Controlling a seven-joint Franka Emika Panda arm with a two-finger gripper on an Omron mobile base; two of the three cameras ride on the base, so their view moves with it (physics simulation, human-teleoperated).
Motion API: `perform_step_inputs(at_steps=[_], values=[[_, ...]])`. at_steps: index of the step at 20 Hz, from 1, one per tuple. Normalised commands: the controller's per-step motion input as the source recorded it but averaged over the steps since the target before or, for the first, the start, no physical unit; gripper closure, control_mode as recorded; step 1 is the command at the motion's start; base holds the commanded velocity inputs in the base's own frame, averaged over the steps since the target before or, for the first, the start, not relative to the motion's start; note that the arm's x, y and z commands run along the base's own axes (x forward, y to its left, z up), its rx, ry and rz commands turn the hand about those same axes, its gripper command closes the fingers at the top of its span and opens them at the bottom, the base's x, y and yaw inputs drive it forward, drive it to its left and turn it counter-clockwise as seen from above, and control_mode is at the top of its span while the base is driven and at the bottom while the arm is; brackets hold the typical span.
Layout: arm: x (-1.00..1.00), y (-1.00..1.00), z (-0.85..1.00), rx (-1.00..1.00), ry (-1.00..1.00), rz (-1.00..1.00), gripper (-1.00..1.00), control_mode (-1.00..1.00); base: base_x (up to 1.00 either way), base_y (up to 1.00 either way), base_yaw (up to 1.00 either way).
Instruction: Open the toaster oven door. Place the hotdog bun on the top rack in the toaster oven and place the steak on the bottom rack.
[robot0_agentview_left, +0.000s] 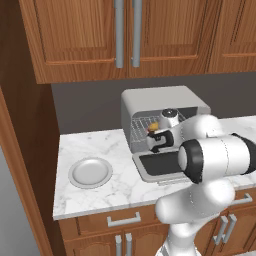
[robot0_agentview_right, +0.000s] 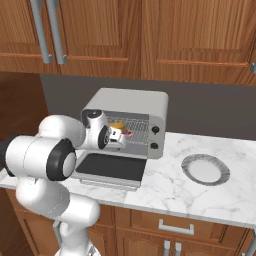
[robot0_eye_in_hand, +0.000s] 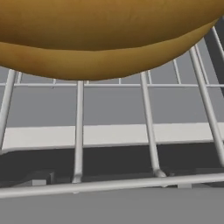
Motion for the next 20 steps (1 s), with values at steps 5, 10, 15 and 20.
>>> perform_step_inputs(at_steps=[5,10,15,20], values=[[0.39,-0.01,0.02,0.0,0.0,0.0,-1.0,-1.0,0.0,0.0,0.0],[0.34,0.0,0.0,0.0,0.02,0.0,-1.0,-1.0,0.0,0.0,0.0],[0.34,0.0,0.0,0.0,0.01,0.0,-1.0,-1.0,0.0,0.0,0.0],[0.36,0.0,0.0,0.0,0.03,0.0,-1.0,-1.0,0.0,0.0,0.0]])
